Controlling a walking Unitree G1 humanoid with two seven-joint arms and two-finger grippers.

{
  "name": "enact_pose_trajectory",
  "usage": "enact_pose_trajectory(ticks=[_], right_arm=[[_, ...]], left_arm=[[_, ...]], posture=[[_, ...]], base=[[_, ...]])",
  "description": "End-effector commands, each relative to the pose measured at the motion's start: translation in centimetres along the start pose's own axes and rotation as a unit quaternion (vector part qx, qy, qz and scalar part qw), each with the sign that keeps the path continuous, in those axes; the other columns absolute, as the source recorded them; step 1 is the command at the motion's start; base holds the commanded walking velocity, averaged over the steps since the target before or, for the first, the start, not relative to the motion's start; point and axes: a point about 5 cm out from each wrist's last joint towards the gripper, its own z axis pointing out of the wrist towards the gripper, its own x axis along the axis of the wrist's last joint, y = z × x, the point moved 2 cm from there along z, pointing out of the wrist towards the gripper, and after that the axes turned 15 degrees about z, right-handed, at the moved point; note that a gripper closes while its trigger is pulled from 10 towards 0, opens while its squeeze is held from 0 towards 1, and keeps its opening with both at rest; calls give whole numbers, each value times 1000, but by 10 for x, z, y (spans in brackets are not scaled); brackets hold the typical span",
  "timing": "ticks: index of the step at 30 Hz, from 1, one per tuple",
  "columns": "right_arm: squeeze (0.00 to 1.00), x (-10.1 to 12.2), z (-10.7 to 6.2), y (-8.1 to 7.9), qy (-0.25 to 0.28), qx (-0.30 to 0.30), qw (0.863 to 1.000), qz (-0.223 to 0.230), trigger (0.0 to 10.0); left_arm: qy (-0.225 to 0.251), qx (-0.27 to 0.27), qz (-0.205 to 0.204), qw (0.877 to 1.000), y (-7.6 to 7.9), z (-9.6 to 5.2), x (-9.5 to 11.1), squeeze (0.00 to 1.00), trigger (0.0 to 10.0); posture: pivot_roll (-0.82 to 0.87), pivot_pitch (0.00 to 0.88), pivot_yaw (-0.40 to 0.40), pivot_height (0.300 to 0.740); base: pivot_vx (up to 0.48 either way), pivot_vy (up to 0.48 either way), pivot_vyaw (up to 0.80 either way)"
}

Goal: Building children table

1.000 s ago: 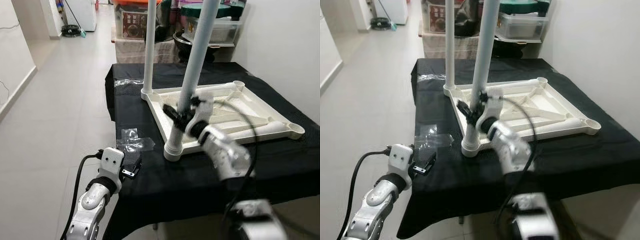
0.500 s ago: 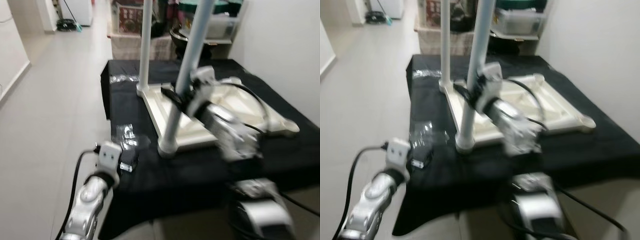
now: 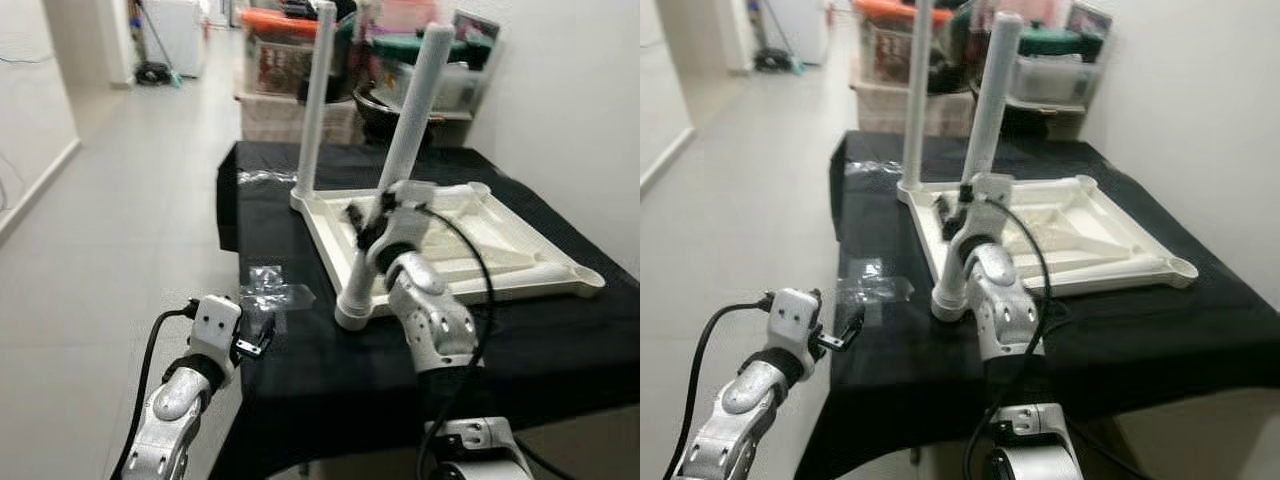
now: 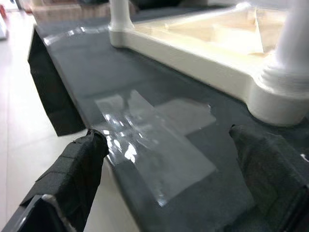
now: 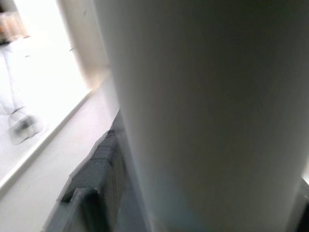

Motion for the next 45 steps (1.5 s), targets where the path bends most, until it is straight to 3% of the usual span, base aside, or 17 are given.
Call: enact_pose_trajectory(ticks=[1, 6, 7, 9, 10, 16, 21, 22, 23, 24, 27, 28, 33, 34, 42, 43, 45], right_arm=[[0, 27, 3, -14, -26, 150, 988, 5, 10000], [0, 33, -9, -14, -70, 260, 962, -36, 9961], [0, 31, -10, -12, -76, 268, 959, -51, 7059], [0, 30, -11, -12, -80, 273, 957, -59, 7059], [0, 21, -11, -9, -107, 269, 954, -73, 0], [0, -21, 12, 46, -129, -61, 987, -73, 0], [0, -28, -4, 82, -76, -275, 958, -10, 0], [0, -35, -13, 81, -62, -308, 949, -3, 3294], [0, -35, -13, 81, -62, -308, 949, -3, 3294], [0, -49, -18, 58, -62, -272, 960, 22, 10000], [0, -50, -16, 41, -62, -219, 973, 25, 10000], [1000, -41, -12, 24, -41, -147, 988, 35, 10000], [1000, -22, -3, 2, -25, -25, 999, 41, 10000], [0, -12, 2, -4, -42, 43, 997, 43, 10000], [0, 7, -1, -27, -88, 274, 956, -51, 10000], [0, -1, 2, -30, -102, 273, 955, -47, 2941], [0, -10, 4, -31, -114, 261, 958, -42, 0]], left_arm=[[-3, -6, 2, 1000, 5, 0, -2, 0, 10000], [-4, -7, 0, 1000, 6, 0, -3, 0, 10000], [-3, -7, 0, 1000, 6, 0, -2, 0, 10000], [-3, -7, 0, 1000, 6, 0, -2, 0, 10000], [-3, -7, 1, 1000, 5, 0, -2, 0, 10000], [-3, -5, 4, 1000, 3, -1, -1, 0, 10000], [-3, -7, 4, 1000, 5, -2, -2, 0, 10000], [-3, -7, 4, 1000, 4, -2, -2, 0, 10000], [-3, -7, 4, 1000, 4, -2, -2, 0, 10000], [-3, -4, 4, 1000, 2, -1, -1, 0, 10000], [-4, -3, 4, 1000, 2, -2, -1, 0, 10000], [-4, -7, 5, 1000, 3, -2, -2, 0, 10000], [-4, -12, 5, 1000, 5, -1, -3, 0, 10000], [-3, -11, 4, 1000, 5, 0, -2, 0, 10000], [0, -11, 2, 1000, 8, 2, -1, 0, 10000], [1, -10, 2, 1000, 8, 2, 0, 0, 10000], [1, -9, 2, 1000, 7, 3, 1, 0, 10000]], posture=[[59, 0, -110, 740], [63, 0, -112, 740], [63, 0, -112, 740], [63, 0, -112, 740], [69, 0, -114, 740], [72, 0, -110, 740], [77, 0, -112, 740], [83, 0, -116, 740], [83, 0, -116, 740], [80, 0, -111, 740], [80, 0, -111, 740], [68, 0, -106, 740], [63, 0, -106, 740], [64, 0, -109, 740], [64, 0, -113, 740], [64, 0, -113, 740], [73, 0, -116, 740]], base=[[0, 0, 0], [0, 0, 0], [0, 0, 0], [0, 0, 0], [0, 0, 0], [0, 0, 0], [0, 0, 0], [0, 0, 0], [0, 0, 0], [0, 0, 0], [0, 0, 0], [0, 0, 0], [0, 0, 0], [0, 0, 0], [0, 0, 0], [0, 0, 0], [0, 0, 0]])
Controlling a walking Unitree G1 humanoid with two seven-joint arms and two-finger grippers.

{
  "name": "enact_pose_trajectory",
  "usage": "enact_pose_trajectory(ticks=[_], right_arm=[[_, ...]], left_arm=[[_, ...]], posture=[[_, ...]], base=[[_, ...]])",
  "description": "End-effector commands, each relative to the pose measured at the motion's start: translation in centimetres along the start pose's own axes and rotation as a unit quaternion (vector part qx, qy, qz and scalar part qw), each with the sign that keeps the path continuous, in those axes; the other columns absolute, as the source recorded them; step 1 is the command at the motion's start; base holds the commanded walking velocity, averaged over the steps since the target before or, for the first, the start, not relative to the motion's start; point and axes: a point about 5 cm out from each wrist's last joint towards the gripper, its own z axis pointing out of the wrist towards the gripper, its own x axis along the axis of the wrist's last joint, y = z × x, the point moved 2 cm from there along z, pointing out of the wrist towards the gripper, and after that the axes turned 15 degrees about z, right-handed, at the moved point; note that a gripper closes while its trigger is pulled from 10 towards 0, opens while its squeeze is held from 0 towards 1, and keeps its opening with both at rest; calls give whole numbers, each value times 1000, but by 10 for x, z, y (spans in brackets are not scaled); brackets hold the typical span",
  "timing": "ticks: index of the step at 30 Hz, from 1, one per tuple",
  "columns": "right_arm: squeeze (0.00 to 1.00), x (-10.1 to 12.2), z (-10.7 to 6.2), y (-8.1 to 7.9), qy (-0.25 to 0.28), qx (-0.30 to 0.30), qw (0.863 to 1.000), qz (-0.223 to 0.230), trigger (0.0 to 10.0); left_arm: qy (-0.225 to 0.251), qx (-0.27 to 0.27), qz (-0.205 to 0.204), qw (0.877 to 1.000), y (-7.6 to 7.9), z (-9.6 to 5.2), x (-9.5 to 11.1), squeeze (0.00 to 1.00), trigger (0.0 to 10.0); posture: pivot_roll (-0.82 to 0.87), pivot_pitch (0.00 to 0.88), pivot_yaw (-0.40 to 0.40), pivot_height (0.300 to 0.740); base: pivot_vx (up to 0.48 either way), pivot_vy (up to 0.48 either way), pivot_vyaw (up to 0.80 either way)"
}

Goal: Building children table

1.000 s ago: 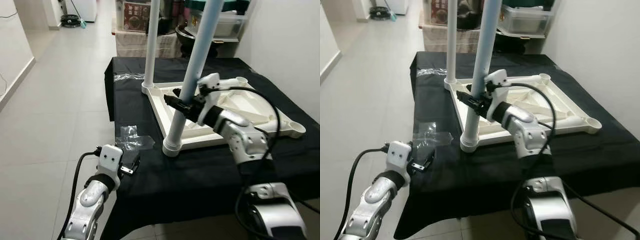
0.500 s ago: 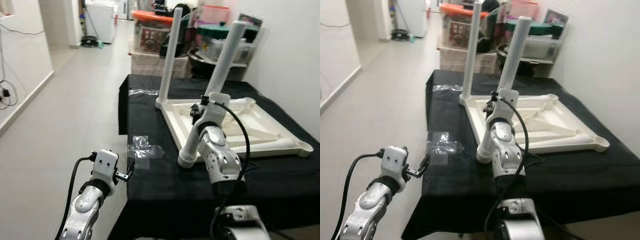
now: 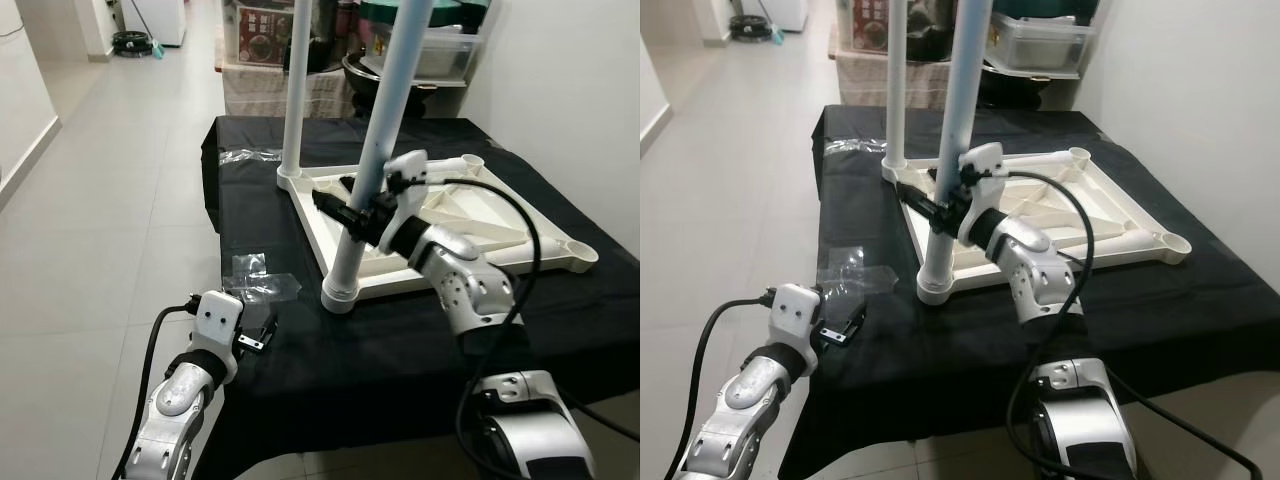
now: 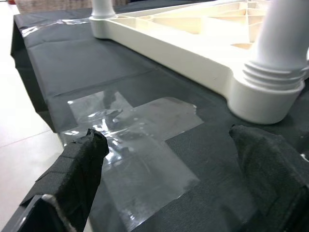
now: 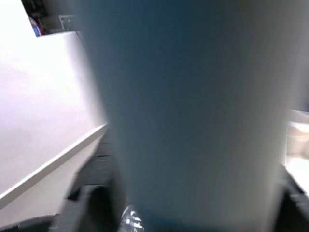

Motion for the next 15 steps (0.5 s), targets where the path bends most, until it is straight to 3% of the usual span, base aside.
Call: enact_pose_trajectory(ticks=[1, 5, 6, 8, 9, 10, 11, 12, 13, 14, 15], right_arm=[[0, -24, 13, -10, -45, 6, 999, 9, 0], [0, -50, 13, -4, -92, -46, 995, 14, 0], [0, -58, 9, 20, -96, -183, 978, -23, 0], [0, -58, 8, 27, -94, -214, 972, -34, 0], [0, -55, -4, 46, -60, -329, 942, -24, 0], [0, -55, -4, 46, -60, -329, 942, -24, 0], [0, -54, -17, 57, -27, -411, 911, -12, 0], [0, -54, -17, 57, -27, -411, 911, -12, 0], [0, -57, -22, 58, -7, -452, 892, 0, 0], [0, -61, -21, 51, -5, -460, 888, 7, 8745], [0, -63, -18, 42, -6, -446, 895, 5, 10000]], left_arm=[[-5, -4, 6, 1000, 2, 0, -2, 0, 10000], [-8, 2, 9, 1000, -3, -3, -4, 0, 10000], [-10, 2, 10, 1000, -4, -5, -6, 0, 10000], [-11, 2, 10, 1000, -4, -6, -6, 0, 10000], [-12, 1, 10, 1000, -3, -6, -7, 0, 10000], [-12, 1, 10, 1000, -3, -6, -7, 0, 10000], [-13, 0, 9, 1000, -1, -5, -7, 0, 10000], [-13, 0, 9, 1000, -1, -5, -7, 0, 10000], [-11, -3, 8, 1000, 1, -3, -6, 0, 10000], [-7, -6, 7, 1000, 3, -1, -3, 0, 10000], [-5, -8, 6, 1000, 4, 0, -2, 0, 10000]], posture=[[81, 0, -120, 740], [86, 0, -120, 740], [75, 0, -115, 740], [75, 0, -115, 740], [68, 0, -113, 740], [68, 0, -113, 740], [68, 0, -113, 740], [68, 0, -113, 740], [67, 0, -104, 740], [65, 0, -99, 740], [65, 0, -99, 740]], base=[[0, 0, 0], [0, 0, 0], [0, 0, 0], [0, 0, 0], [0, 0, 0], [0, 0, 0], [0, 0, 0], [0, 0, 0], [0, 0, 0], [0, 0, 0], [0, 0, 0]])
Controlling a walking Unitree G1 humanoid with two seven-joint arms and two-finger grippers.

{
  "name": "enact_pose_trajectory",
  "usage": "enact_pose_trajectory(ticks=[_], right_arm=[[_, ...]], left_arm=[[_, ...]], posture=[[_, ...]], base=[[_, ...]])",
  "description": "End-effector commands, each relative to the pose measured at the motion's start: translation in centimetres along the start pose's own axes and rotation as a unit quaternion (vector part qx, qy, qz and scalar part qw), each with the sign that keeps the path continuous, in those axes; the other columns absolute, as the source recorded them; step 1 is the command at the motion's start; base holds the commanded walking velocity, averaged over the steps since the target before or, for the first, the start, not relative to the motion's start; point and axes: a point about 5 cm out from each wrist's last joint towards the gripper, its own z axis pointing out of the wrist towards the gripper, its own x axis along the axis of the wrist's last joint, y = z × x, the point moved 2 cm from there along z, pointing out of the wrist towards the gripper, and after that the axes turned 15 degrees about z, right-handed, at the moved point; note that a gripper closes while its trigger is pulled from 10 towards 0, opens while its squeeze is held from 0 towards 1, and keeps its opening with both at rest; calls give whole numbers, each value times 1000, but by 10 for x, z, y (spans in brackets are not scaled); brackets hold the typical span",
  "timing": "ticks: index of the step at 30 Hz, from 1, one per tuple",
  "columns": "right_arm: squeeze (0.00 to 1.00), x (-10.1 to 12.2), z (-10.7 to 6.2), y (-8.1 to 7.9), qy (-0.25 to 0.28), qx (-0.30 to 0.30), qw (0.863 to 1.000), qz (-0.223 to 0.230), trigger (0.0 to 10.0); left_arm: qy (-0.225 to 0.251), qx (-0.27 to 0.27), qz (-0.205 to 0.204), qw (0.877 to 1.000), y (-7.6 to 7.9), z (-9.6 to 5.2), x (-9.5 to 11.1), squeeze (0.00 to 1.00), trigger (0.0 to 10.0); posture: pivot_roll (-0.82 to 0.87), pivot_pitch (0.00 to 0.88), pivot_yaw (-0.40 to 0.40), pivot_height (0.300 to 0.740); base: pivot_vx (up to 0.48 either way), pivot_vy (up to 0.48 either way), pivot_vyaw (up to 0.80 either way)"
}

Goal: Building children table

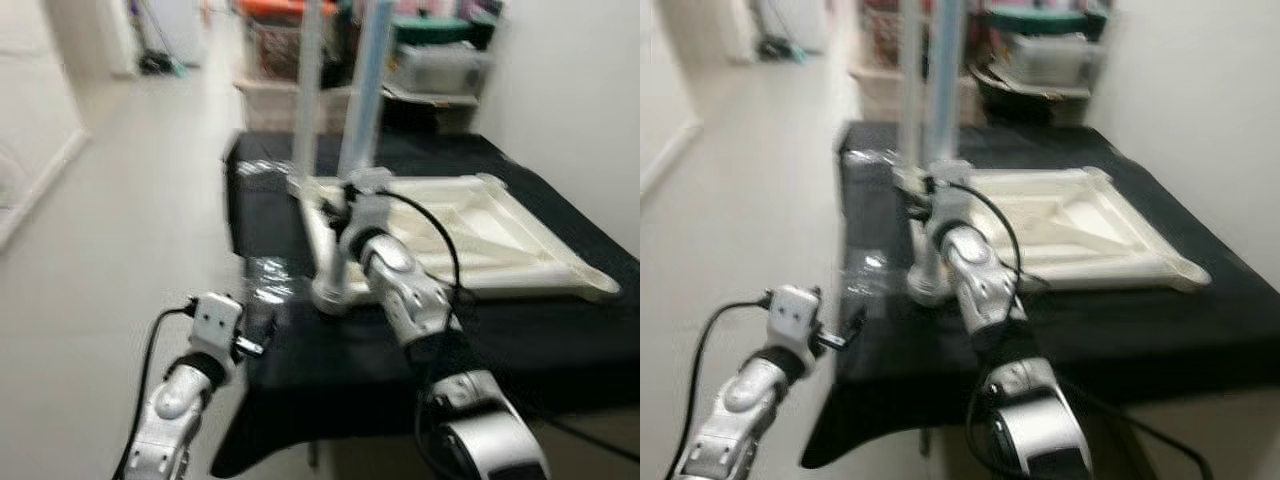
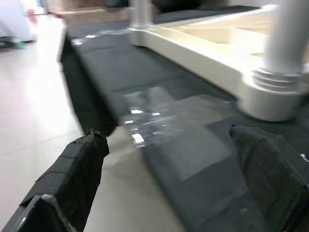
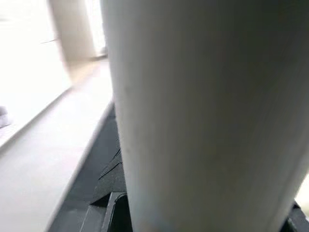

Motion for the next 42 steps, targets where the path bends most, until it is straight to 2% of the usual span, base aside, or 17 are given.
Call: enact_pose_trajectory(ticks=[1, 8, 11, 12, 13, 17, 18, 24, 25, 26, 29, 32, 33, 34, 35, 41, 42], right_arm=[[0, -37, -11, 19, -79, -55, 995, -13, 10000], [0, -36, -21, 19, -76, -61, 995, -12, 10000], [0, -20, -18, 0, -43, 42, 997, 39, 10000], [929, -13, -18, -4, -28, 62, 996, 65, 10000], [1000, -5, -17, -6, -24, 90, 992, 80, 10000], [1000, 19, -14, -11, -36, 180, 979, 83, 10000], [0, 34, -15, -13, -34, 244, 967, 59, 10000], [0, 43, -18, -11, -48, 346, 937, 12, 10000], [0, 37, -19, -10, -65, 367, 928, -8, 3765], [0, 29, -20, -9, -83, 384, 919, -25, 0], [0, 22, -21, -8, -97, 391, 915, -33, 0], [0, 0, -7, 3, -136, 300, 943, -55, 0], [0, -2, 8, 23, -122, 165, 978, -42, 0], [0, -8, 11, 71, -75, -106, 991, 22, 0], [0, -11, 8, 82, -68, -168, 983, 38, 0], [0, -32, -20, 71, -57, -185, 981, 25, 0], [0, -35, -24, 52, -64, -134, 988, 37, 10000]], left_arm=[[1, -10, 4, 1000, 5, 3, 1, 0, 10000], [-4, -1, 7, 1000, -1, 1, -2, 0, 10000], [-4, 0, 5, 1000, 0, 0, -2, 0, 10000], [-4, 0, 5, 1000, 1, 0, -2, 0, 10000], [-4, -1, 4, 1000, 1, 0, -2, 0, 10000], [-4, -2, 5, 1000, 1, 0, -2, 0, 10000], [-3, -1, 5, 1000, -1, 1, -2, 0, 10000], [-1, -1, 6, 1000, -1, 3, -1, 0, 10000], [0, -3, 6, 1000, 0, 3, -1, 0, 10000], [0, -3, 7, 1000, 1, 3, -1, 0, 10000], [1, -4, 7, 1000, 1, 3, -1, 0, 10000], [0, -1, 8, 1000, 0, 2, -1, 0, 10000], [-1, 1, 8, 1000, -1, 1, -1, 0, 10000], [-2, 1, 8, 1000, -1, -1, -2, 0, 10000], [-3, 0, 8, 1000, 0, -2, -3, 0, 10000], [-1, -3, 9, 1000, 2, -1, -1, 0, 10000], [-1, -4, 10, 1000, 0, -1, -1, 0, 10000]], posture=[[62, 0, -99, 740], [61, 0, -105, 740], [66, 0, -105, 740], [66, 0, -105, 740], [66, 0, -105, 740], [66, 0, -105, 740], [65, 0, -108, 740], [67, 0, -107, 740], [67, 0, -107, 740], [69, 0, -111, 740], [74, 0, -116, 740], [81, 0, -120, 740], [81, 0, -120, 740], [75, 0, -117, 740], [75, 0, -117, 740], [79, 0, -111, 740], [69, 0, -104, 740]], base=[[0, 0, 0], [0, 0, 0], [0, 0, 0], [0, 0, 0], [0, 0, 0], [0, 0, 0], [0, 0, 0], [0, 0, 0], [0, 0, 0], [0, 0, 0], [0, 0, 0], [0, 0, 0], [0, 0, 0], [0, 0, 0], [0, 0, 0], [0, 0, 0], [0, 0, 0]])
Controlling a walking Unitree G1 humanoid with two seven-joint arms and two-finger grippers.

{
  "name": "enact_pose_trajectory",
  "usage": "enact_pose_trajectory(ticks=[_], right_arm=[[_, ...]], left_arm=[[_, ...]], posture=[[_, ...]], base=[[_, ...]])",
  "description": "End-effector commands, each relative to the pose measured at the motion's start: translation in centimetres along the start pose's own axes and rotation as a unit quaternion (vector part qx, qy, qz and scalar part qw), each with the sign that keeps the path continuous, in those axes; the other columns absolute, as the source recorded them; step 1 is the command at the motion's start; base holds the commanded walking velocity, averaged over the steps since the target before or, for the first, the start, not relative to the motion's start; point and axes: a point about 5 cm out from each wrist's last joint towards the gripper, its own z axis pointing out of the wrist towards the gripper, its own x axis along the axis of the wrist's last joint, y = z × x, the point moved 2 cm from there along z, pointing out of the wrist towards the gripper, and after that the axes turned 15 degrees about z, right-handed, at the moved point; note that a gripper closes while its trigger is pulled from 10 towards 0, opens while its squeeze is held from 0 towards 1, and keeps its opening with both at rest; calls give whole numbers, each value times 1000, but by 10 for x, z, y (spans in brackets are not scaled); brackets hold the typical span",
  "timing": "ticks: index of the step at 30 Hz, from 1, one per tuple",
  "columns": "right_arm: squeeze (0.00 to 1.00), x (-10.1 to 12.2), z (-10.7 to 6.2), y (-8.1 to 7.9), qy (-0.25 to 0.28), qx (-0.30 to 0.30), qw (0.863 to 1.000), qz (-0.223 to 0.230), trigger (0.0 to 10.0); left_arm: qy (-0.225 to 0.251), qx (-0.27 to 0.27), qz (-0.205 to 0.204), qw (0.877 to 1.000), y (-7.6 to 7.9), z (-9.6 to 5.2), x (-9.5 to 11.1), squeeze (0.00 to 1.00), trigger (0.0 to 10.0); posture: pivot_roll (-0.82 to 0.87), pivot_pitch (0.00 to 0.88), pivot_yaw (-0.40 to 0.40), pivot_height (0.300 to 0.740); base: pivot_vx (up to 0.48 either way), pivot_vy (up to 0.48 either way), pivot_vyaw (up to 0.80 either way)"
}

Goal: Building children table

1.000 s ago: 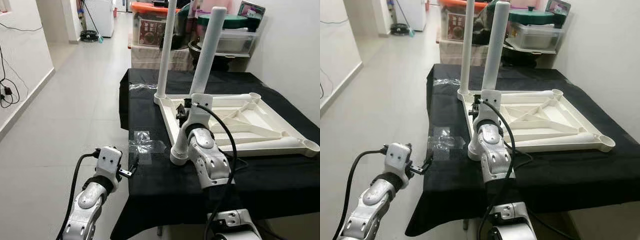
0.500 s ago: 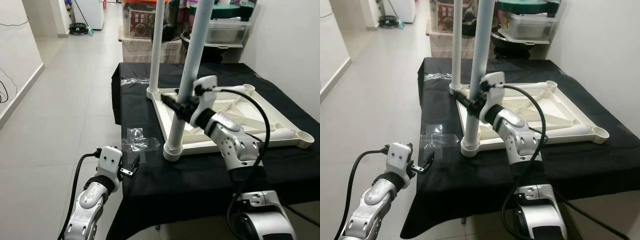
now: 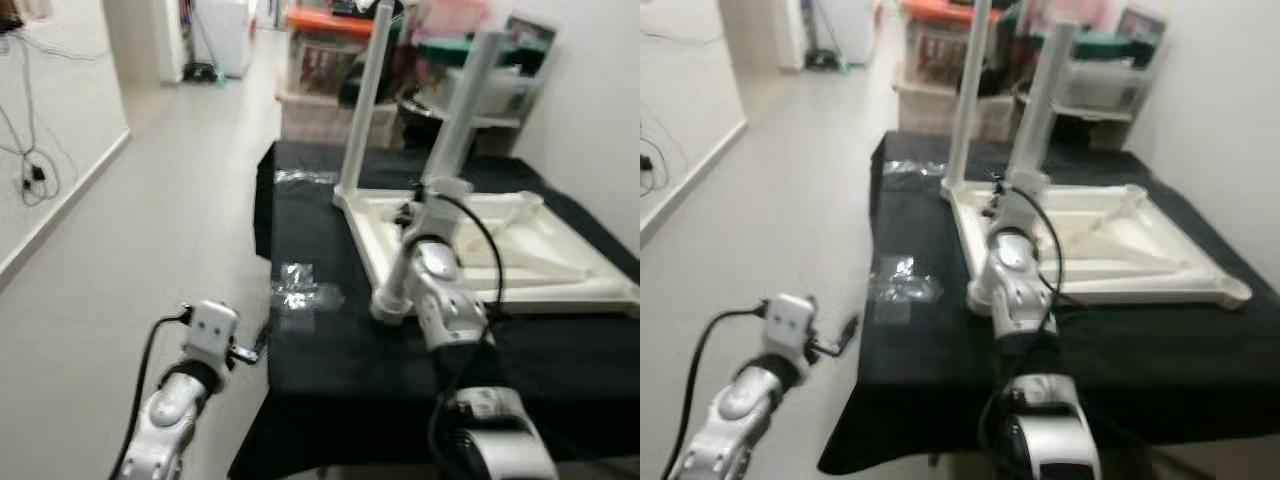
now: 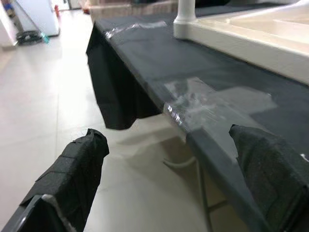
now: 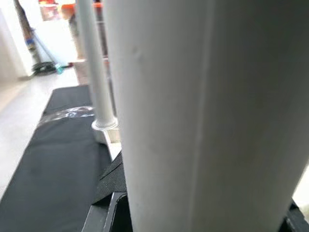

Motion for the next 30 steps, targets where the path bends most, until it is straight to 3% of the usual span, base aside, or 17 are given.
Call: enact_pose_trajectory(ticks=[1, 5, 6, 8, 9, 10, 11, 12, 14, 19, 20, 22, 24, 27, 28, 29, 30], right_arm=[[0, -50, -16, -1, -117, 21, 993, 1, 10000], [0, -35, -24, -24, -76, 110, 990, 37, 10000], [1000, -29, -25, -42, -99, 179, 975, 85, 10000], [945, -3, -39, -79, -113, 372, 913, 126, 10000], [0, 9, -49, -87, -115, 454, 876, 116, 10000], [0, 19, -58, -89, -113, 521, 841, 92, 10000], [0, 19, -58, -89, -113, 521, 841, 92, 10000], [0, 18, -62, -81, -126, 581, 804, 20, 10000], [0, 15, -60, -77, -128, 584, 801, -10, 10000], [0, 7, -50, -75, -135, 562, 816, -27, 10000], [0, -3, -38, -75, -153, 527, 836, -17, 627], [0, -11, -30, -75, -168, 503, 848, -10, 627], [0, -30, -14, -66, -182, 387, 904, -18, 0], [0, -37, -4, -55, -184, 312, 932, -27, 0], [0, -40, 12, -20, -168, 143, 975, -24, 0], [0, -40, 12, -20, -168, 143, 975, -24, 0], [0, -41, 14, 17, -140, 10, 990, -22, 0]], left_arm=[[7, -14, 5, 1000, 6, 4, 4, 0, 10000], [7, -15, 6, 1000, 6, 5, 4, 0, 10000], [8, -16, 6, 1000, 7, 5, 5, 0, 10000], [12, -20, 4, 1000, 9, 6, 6, 0, 10000], [13, -21, 3, 1000, 9, 7, 6, 0, 10000], [13, -22, 3, 1000, 9, 7, 6, 0, 10000], [13, -22, 3, 1000, 9, 7, 6, 0, 10000], [13, -23, 4, 1000, 9, 7, 6, 0, 10000], [14, -24, 5, 1000, 9, 7, 6, 0, 10000], [15, -22, 5, 1000, 8, 7, 7, 0, 10000], [15, -19, 4, 1000, 8, 6, 7, 0, 10000], [15, -18, 4, 1000, 7, 5, 7, 0, 10000], [11, -15, 3, 1000, 7, 1, 5, 0, 10000], [10, -15, 3, 1000, 7, 0, 4, 0, 10000], [8, -15, 3, 1000, 7, -1, 3, 0, 10000], [8, -15, 3, 1000, 7, -1, 3, 0, 10000], [8, -15, 3, 1000, 7, -2, 3, 0, 10000]], posture=[[69, 0, -104, 740], [63, 0, -100, 740], [61, 0, -99, 740], [62, 0, -100, 740], [61, 0, -97, 740], [54, 0, -95, 740], [54, 0, -95, 740], [55, 0, -96, 740], [63, 0, -103, 740], [67, 0, -108, 740], [82, 0, -121, 740], [85, 0, -123, 740], [91, 0, -126, 740], [91, 0, -126, 740], [89, 0, -124, 740], [89, 0, -124, 740], [87, 0, -125, 740]], base=[[0, 0, 0], [0, 0, 0], [0, 0, 0], [0, 0, 0], [0, 0, 0], [0, 0, 0], [0, 0, 0], [0, 0, 0], [0, 0, 0], [0, 0, 0], [0, 0, 0], [0, 0, 0], [0, 0, 0], [0, 0, 0], [0, 0, 0], [0, 0, 0], [0, 0, 0]])
